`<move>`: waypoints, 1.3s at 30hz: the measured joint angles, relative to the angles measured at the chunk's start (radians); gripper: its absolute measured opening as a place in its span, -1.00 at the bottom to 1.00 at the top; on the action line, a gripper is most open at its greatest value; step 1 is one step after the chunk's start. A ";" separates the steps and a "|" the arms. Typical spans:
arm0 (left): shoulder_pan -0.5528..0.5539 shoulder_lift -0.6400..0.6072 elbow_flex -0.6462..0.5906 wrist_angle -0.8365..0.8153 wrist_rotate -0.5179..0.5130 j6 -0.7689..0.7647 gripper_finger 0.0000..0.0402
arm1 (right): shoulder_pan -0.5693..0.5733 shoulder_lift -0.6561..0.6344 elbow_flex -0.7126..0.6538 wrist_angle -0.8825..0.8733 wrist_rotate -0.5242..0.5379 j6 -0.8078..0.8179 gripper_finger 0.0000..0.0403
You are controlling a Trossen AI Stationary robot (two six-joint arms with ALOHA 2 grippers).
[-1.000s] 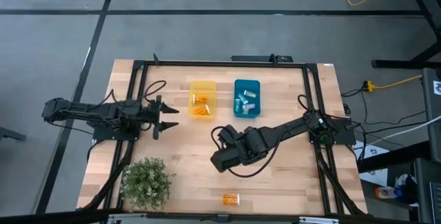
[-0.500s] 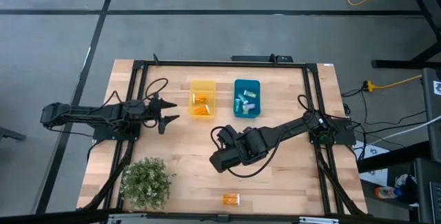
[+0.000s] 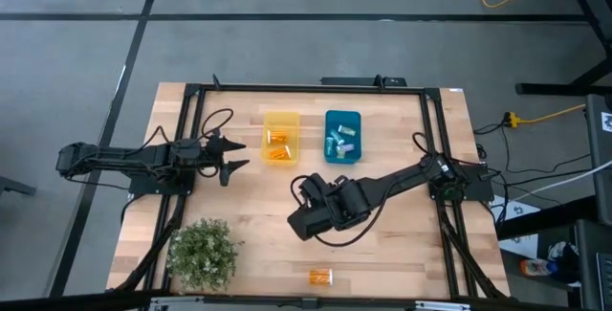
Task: Pick and place medicine bottles into bin by pill shape (circle, oval)
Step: Put the orange pill bottle into the yellow bin
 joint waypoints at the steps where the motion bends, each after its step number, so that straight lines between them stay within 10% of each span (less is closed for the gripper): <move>1: 0.000 0.000 0.000 0.000 0.000 0.000 0.27 | 0.003 0.000 -0.016 0.014 -0.003 0.000 0.09; 25: 0.000 0.000 0.000 0.000 0.000 0.000 0.27 | 0.284 0.069 -0.144 0.441 -0.417 1.181 0.09; 39: 0.000 0.000 0.000 0.003 0.000 0.000 0.27 | 0.212 0.232 -0.144 0.384 -0.460 1.122 0.09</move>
